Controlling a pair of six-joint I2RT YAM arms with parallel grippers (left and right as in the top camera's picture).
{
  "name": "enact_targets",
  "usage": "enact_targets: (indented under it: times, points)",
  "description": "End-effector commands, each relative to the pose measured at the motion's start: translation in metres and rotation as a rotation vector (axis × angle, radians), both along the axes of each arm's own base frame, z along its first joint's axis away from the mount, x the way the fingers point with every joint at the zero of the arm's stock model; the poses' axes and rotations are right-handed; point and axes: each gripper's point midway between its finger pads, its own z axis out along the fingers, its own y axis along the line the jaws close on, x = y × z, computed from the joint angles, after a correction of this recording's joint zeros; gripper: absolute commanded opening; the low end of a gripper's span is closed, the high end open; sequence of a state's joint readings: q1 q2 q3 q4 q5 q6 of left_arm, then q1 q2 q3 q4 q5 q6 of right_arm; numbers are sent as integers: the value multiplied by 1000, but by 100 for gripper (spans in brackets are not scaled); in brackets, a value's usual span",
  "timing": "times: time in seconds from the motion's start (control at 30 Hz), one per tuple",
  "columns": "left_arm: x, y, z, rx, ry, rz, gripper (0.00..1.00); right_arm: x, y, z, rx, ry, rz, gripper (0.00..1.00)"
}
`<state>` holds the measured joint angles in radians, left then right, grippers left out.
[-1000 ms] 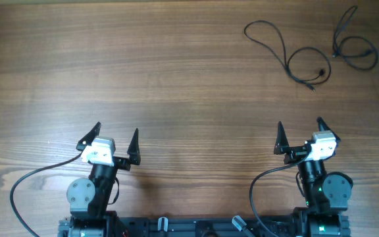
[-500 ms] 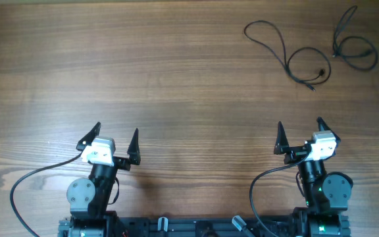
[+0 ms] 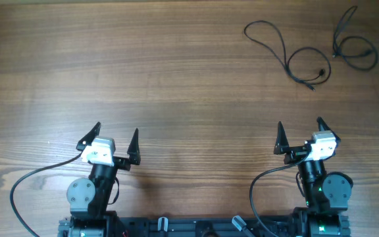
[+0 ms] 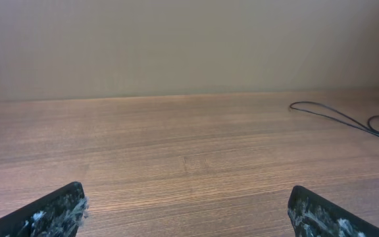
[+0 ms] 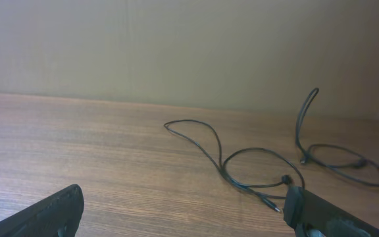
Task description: Untangle cables
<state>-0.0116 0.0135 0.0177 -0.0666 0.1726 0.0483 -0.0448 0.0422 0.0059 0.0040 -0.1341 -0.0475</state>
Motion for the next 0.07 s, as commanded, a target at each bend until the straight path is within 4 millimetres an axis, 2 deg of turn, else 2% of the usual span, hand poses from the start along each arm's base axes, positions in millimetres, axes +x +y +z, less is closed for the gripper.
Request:
enact_targets:
  times: [0.0,0.03]
  points:
    - [0,1,-2,18,-7,2,100,0,1,1,-5,-4,7,100]
    - [0,1,-2,18,-7,2,100,0,1,1,-5,-4,7,100]
